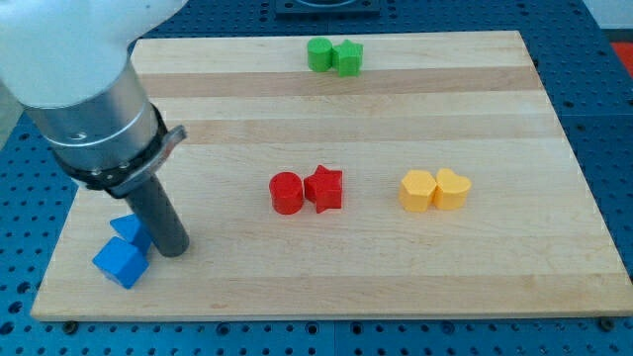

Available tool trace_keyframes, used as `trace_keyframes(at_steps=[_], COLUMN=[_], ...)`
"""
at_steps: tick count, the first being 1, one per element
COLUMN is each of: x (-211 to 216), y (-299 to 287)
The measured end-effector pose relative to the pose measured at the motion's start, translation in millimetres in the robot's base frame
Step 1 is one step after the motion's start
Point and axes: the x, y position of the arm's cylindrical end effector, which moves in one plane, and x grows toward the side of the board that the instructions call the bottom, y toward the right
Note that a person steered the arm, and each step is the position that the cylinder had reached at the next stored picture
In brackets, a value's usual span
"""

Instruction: Separate the red blocks

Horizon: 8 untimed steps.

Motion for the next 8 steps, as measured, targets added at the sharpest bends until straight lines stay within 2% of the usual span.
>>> trace_keyframes(at_steps=[3, 5, 8], x=[0, 0, -64], y=[15, 152, 144])
